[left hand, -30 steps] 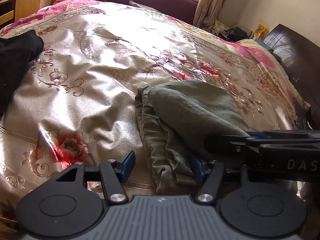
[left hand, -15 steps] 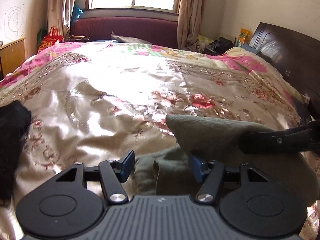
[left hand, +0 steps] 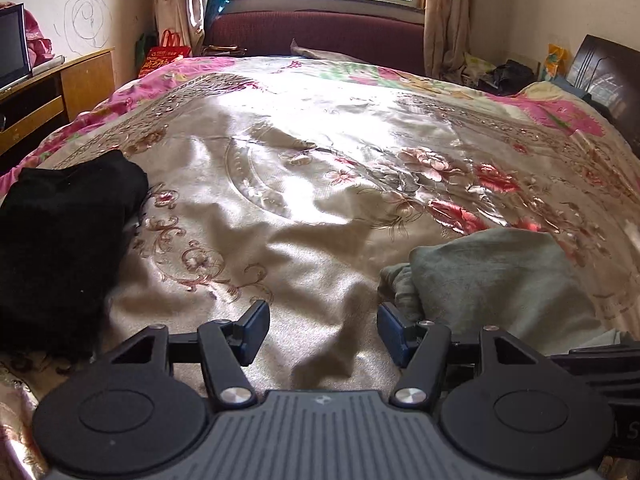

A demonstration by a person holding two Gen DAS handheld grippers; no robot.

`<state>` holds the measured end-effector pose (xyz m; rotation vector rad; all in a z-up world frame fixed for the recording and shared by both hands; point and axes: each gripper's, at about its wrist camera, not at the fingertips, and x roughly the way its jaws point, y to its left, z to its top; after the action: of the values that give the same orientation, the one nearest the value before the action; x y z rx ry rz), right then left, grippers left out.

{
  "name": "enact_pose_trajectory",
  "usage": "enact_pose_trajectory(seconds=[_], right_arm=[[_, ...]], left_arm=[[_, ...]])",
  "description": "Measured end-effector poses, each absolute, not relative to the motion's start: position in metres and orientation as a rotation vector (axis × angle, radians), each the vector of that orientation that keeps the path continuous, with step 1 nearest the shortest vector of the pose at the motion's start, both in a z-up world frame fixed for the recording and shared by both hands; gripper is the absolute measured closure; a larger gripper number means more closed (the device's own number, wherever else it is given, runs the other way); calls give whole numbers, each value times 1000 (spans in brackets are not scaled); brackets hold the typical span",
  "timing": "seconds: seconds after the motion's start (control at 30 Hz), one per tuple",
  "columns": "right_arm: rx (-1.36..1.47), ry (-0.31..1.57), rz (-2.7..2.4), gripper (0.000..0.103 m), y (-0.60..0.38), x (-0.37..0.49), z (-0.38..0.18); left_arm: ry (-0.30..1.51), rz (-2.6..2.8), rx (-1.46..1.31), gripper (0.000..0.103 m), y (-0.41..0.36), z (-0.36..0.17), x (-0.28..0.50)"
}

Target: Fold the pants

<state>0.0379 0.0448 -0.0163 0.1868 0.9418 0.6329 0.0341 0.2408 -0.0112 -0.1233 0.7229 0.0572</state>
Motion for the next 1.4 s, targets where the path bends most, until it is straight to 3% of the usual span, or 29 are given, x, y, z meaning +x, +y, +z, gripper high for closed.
enact_pose_trajectory(seconds=[0.03,0.07,0.1,0.57,0.73,0.83,1.07,1.27,1.3,1.4], right_arm=[[163,940,648,81,45,35,-15],[148,939,672,67,44,32,-14],[153,935,686,64,40,28,-12],[185,886,616,62,-50,-5,9],[67,753,665,62,-56,-20,23],[61,704,643,56,-69,-10,26],[149,845,717,54,-85,34,-3],[125,973,920,54,-73,0,-11],[128,994,941,54,-71,-7,-15],[53,981,959,55,-63,-22,-15]], left_arm=[[720,62,-128,30,242,-10,32],[716,62,-131,30,242,-9,30],[712,59,-130,30,240,-5,30],[806,-125,-74,29,194,-6,52],[805,-172,-50,29,191,5,50],[807,-192,-52,28,192,9,47],[888,-238,-88,26,188,2,69],[894,-241,-46,26,177,2,79],[891,-223,-26,30,173,2,82],[898,-219,14,62,166,2,89]])
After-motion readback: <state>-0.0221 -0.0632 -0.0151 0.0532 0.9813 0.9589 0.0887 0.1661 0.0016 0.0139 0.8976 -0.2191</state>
